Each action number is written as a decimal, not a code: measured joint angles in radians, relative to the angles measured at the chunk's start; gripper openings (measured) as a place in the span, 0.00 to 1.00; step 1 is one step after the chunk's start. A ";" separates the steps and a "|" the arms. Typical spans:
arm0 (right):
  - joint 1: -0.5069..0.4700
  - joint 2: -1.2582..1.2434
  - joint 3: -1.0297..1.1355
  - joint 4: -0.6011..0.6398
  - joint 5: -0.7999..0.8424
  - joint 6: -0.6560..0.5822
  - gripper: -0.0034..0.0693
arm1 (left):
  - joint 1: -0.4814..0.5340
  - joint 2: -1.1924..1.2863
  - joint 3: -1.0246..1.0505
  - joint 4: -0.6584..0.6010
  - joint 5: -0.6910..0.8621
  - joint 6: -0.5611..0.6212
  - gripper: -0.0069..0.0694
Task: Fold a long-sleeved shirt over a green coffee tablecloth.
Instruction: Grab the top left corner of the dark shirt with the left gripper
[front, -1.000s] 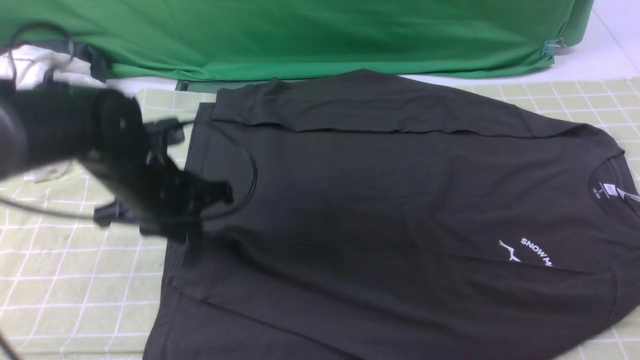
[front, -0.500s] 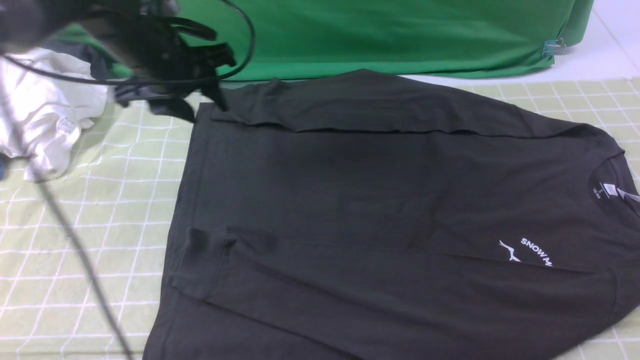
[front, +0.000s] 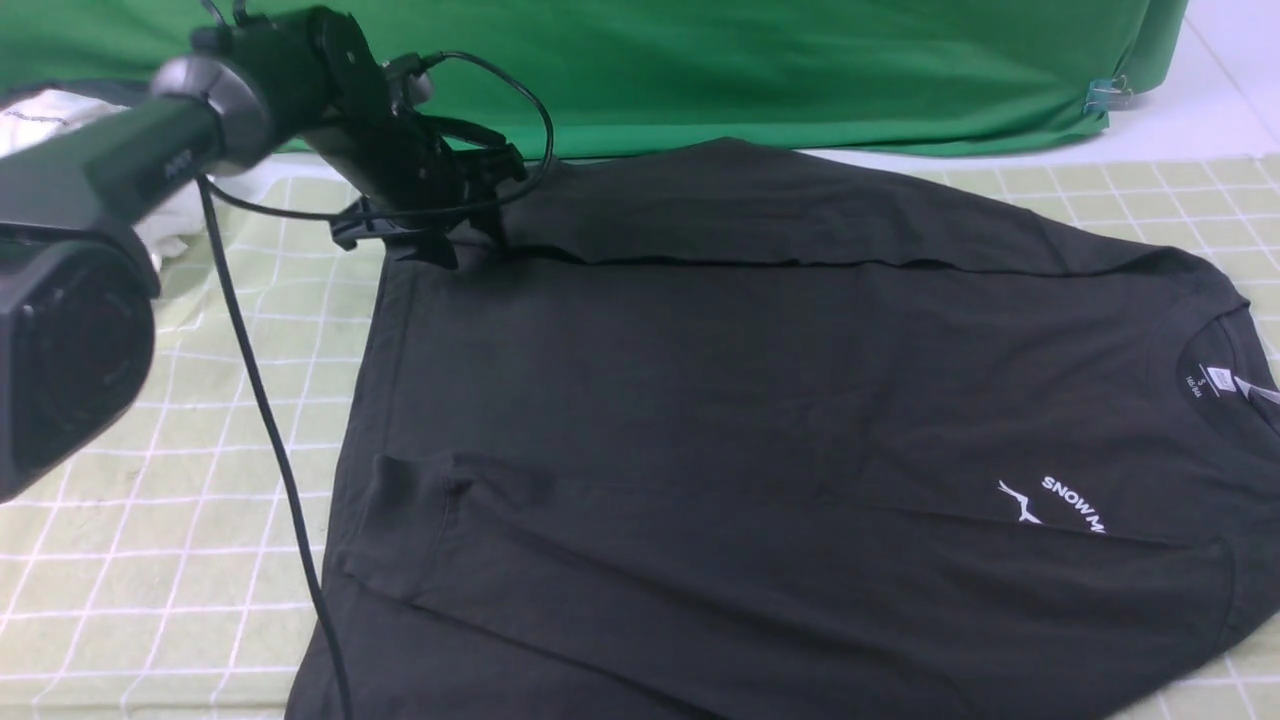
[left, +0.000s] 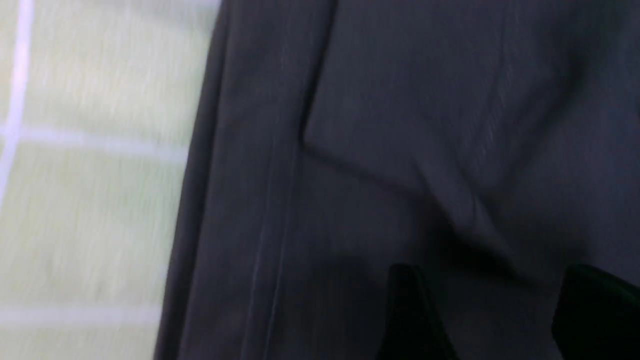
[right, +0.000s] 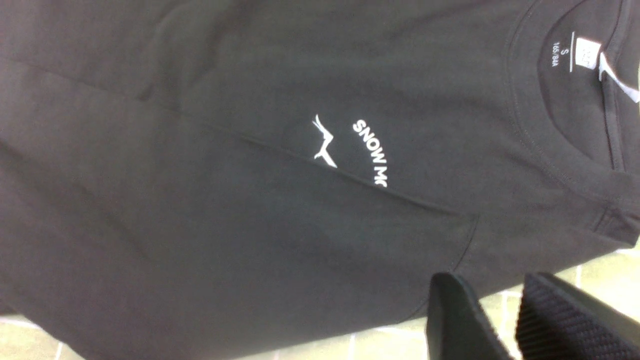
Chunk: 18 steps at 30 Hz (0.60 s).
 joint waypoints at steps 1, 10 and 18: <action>0.000 0.000 0.000 0.000 0.000 0.002 0.33 | 0.000 0.004 0.000 0.000 -0.009 -0.010 0.60; 0.000 0.000 0.000 0.002 -0.049 0.052 0.34 | 0.000 0.036 0.000 -0.045 -0.196 -0.109 0.59; 0.000 0.000 0.000 0.004 -0.052 0.052 0.36 | 0.000 0.036 0.000 -0.082 -0.221 -0.152 0.40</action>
